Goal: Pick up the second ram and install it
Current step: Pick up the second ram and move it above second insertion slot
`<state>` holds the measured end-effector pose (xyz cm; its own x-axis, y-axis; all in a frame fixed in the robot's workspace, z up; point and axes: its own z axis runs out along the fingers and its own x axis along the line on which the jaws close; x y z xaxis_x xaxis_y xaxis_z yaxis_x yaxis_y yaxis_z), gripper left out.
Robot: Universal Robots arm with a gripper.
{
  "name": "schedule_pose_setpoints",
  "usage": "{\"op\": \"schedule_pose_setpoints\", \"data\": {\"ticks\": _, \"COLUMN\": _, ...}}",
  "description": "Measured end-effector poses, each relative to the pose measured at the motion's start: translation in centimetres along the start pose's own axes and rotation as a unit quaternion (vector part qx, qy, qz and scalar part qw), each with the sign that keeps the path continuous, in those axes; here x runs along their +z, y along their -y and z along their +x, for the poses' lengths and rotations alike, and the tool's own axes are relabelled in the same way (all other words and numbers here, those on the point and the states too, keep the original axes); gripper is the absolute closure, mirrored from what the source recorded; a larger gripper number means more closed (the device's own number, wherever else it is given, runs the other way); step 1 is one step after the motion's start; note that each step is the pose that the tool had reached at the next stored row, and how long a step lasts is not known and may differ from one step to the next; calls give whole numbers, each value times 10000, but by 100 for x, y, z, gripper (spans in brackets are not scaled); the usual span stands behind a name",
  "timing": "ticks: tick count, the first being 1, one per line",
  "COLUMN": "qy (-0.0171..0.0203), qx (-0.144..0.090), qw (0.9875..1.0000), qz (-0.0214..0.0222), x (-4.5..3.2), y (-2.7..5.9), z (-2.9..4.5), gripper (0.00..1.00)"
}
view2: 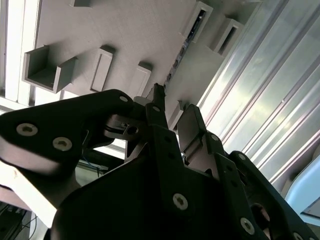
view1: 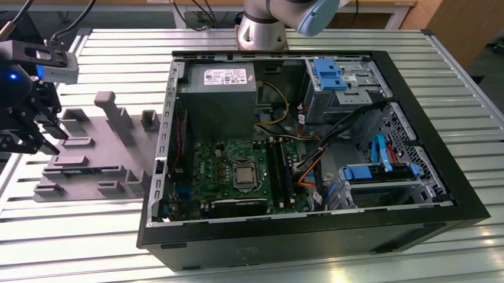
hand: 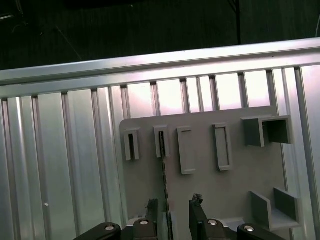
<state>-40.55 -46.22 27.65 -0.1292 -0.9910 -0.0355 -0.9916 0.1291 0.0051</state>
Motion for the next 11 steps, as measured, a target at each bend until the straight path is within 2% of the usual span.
{"op": "schedule_pose_setpoints", "data": {"ticks": 4, "qy": 0, "qx": -45, "qw": 10000, "qz": -3, "x": 38, "y": 5, "z": 3, "gripper": 62}}
{"op": "schedule_pose_setpoints", "data": {"ticks": 11, "qy": -1, "qx": -111, "qw": 9999, "qz": -6, "x": 158, "y": 7, "z": 14, "gripper": 62}}
